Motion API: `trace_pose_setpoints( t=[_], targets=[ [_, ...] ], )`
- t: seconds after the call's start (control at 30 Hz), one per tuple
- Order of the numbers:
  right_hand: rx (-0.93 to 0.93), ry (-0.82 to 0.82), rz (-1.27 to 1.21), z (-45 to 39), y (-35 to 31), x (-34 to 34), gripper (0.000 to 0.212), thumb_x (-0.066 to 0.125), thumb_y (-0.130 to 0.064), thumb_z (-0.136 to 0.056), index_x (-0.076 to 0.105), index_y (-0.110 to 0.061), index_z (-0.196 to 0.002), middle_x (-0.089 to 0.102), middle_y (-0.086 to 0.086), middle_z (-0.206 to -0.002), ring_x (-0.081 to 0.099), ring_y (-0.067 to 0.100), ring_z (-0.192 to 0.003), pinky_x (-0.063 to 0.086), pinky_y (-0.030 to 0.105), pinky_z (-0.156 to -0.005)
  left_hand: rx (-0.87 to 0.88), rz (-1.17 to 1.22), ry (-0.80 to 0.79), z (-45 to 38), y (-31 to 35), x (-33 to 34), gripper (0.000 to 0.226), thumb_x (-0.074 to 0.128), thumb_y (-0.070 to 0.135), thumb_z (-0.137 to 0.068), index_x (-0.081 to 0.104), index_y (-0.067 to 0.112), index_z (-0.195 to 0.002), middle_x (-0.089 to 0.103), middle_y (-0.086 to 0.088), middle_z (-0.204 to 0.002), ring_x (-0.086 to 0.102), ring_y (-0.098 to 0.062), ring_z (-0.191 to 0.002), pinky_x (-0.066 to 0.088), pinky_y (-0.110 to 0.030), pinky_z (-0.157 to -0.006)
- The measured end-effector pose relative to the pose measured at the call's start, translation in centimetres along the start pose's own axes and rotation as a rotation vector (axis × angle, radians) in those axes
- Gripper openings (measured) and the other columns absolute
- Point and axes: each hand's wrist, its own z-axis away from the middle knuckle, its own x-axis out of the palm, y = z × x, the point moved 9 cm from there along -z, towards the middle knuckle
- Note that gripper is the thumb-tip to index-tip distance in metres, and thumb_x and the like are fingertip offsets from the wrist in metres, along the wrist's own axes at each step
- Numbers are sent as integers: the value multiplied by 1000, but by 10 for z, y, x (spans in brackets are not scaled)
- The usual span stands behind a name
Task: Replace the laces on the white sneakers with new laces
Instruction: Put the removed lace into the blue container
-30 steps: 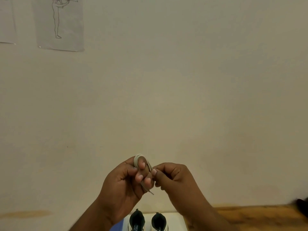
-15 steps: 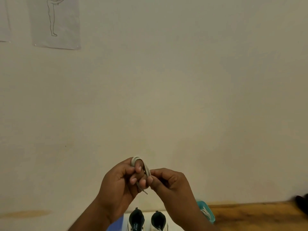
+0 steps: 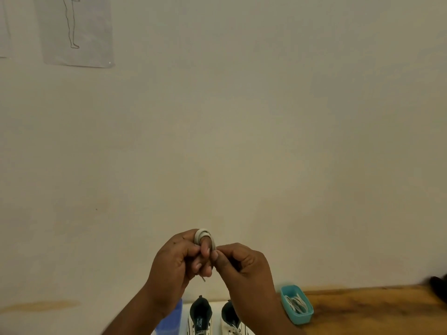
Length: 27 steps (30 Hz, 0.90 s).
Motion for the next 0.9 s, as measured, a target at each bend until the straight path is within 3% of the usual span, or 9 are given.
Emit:
trace_pose_setpoints(
  t=[0.1,0.23,0.3,0.4,0.5,0.63,0.73,0.9],
  targets=[
    [-11,72,20,0,5,0,21,62,-26,-101,70,-29,-82,67,-7,-76,61,13,-73,49,20,-66,-27,40,-21,0,-3,4,21,43,14,-71,62,6,-67,38,-13,-56,49,-29,-58,48,-42,-70],
    [32,89,-250,4,14,8,25,49,-44,-97,64,-26,-87,67,7,-81,61,31,-82,54,50,-76,-15,62,-44,1,-2,11,24,43,12,-75,65,3,-75,47,-17,-61,58,-31,-67,54,-37,-70],
    [9,62,-274,5,15,9,29,47,-47,-97,65,-25,-91,68,8,-83,62,32,-85,54,52,-79,8,71,-24,4,-3,13,25,43,11,-75,67,4,-74,50,-18,-61,59,-32,-70,55,-35,-71],
    [-68,42,-177,3,9,5,25,44,-42,-101,64,-27,-94,67,3,-84,62,26,-82,54,47,-76,59,80,14,7,-2,15,27,43,11,-77,69,3,-76,55,-22,-66,62,-36,-80,58,-34,-78],
    [-146,51,-67,-2,2,-2,23,42,-32,-105,63,-25,-97,66,-4,-85,63,18,-78,54,33,-70,132,32,51,10,-2,14,30,42,12,-81,72,6,-79,61,-22,-71,67,-35,-84,58,-37,-84],
    [-218,66,73,-5,-4,-7,22,40,-38,-105,58,-29,-98,62,-13,-82,59,14,-73,47,21,-64,300,-212,117,17,9,20,23,49,20,-82,72,15,-80,64,-15,-70,65,-25,-76,54,-28,-77],
    [-279,124,99,-1,-12,-14,19,40,-37,-107,55,-32,-97,57,-18,-80,54,8,-67,41,17,-61,335,-245,177,19,10,20,25,52,32,-78,71,17,-78,63,-12,-75,62,-19,-73,52,-25,-74],
    [-215,145,94,-1,-8,-14,20,42,-36,-108,56,-32,-95,59,-18,-79,55,7,-66,40,14,-61,241,-225,215,16,6,17,26,48,-3,-97,67,1,-80,69,4,-75,62,-1,-72,47,-9,-68]
  ],
)
